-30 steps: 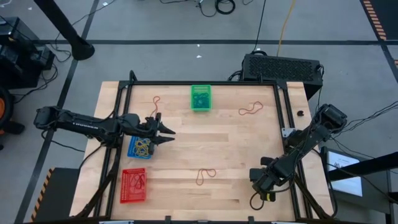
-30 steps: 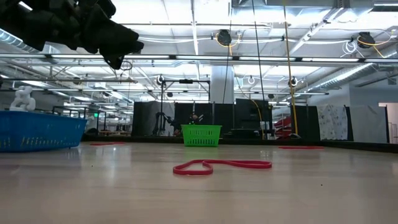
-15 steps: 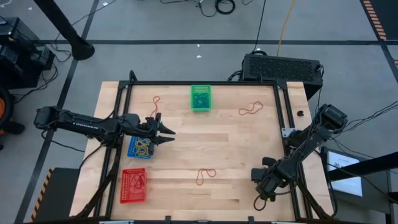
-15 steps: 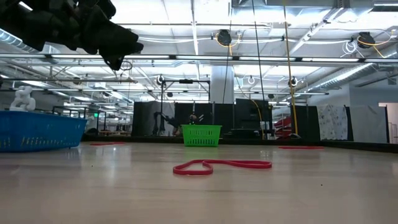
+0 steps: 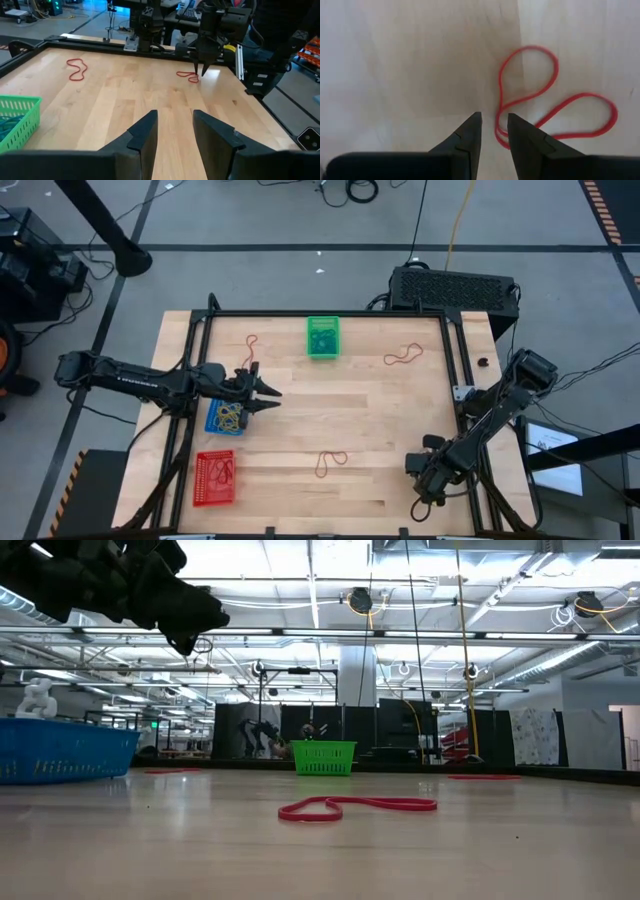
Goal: Sort rubber bands into baskets
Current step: Put the red rubber band into the red bin
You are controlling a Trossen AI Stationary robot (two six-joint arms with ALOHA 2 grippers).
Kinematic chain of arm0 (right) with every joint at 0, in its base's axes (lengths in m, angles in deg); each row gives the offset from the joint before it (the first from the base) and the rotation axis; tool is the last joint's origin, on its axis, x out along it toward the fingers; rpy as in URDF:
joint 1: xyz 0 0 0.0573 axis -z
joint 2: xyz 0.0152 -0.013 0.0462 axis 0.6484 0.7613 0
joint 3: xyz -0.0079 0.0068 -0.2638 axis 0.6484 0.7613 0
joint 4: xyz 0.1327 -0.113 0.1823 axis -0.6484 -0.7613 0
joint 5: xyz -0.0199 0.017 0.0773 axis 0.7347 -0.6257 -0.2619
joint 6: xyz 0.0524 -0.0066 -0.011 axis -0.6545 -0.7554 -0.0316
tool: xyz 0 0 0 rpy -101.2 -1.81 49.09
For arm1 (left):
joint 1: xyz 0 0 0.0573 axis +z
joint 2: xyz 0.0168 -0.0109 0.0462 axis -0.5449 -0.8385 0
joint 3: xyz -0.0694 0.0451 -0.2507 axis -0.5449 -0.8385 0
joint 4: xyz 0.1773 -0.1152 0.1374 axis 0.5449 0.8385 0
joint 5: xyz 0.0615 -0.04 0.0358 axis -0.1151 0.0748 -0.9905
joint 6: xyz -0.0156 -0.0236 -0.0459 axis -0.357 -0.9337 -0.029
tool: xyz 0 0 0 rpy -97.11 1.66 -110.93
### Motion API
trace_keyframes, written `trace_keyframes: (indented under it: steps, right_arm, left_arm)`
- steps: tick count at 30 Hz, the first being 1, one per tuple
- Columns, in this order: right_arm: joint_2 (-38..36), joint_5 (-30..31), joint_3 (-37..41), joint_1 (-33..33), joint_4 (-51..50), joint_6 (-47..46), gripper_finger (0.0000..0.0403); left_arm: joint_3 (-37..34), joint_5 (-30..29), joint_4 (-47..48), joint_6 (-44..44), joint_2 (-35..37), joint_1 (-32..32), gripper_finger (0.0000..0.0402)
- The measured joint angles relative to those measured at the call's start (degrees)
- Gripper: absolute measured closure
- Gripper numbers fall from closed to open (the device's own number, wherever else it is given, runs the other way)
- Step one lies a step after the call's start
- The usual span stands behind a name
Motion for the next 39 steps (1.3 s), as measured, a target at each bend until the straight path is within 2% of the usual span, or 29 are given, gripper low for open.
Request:
trace_keyframes:
  steps: [9, 15, 21, 25, 30, 32, 35, 39]
  right_arm:
    - [4.45, -0.04, 0.21, -1.18, 1.89, -1.13, 0.0324]
    - [4.13, -0.32, 0.36, -1.05, 1.84, -0.89, 0.0395]
    - [0.74, 0.69, 0.76, -1.07, 0.30, -1.28, 0.0401]
    - [-2.44, 6.13, -0.41, -0.93, 0.33, -2.65, 0.0402]
    - [-4.88, 16.71, -2.60, 1.44, 2.41, -1.76, 0.0402]
    - [-5.27, 20.86, -3.73, 3.16, 4.91, 0.13, 0.0402]
    - [-5.23, 24.23, -4.47, 6.62, 12.21, 6.69, 0.0403]
    - [-4.63, 24.29, -4.65, 12.18, 26.52, 19.73, 0.0403]
  left_arm:
    - [0.13, -2.72, 1.73, 1.38, 0.69, 0.00, 0.0270]
    - [3.05, -7.86, 13.86, 1.54, 1.88, 0.00, 0.0270]
    - [4.31, -14.35, 23.60, 1.11, 4.28, 0.00, 0.0270]
    - [4.33, -17.79, 28.88, 0.86, 6.04, 0.00, 0.0270]
    - [4.33, -18.68, 30.37, 0.50, 9.23, 0.00, 0.0270]
    - [4.33, -20.95, 31.15, 0.50, 10.61, 0.00, 0.0270]
    - [4.33, -27.51, 33.91, -0.37, 11.96, 0.00, 0.0270]
    - [4.33, -35.90, 37.30, -2.02, 12.28, 0.00, 0.0270]
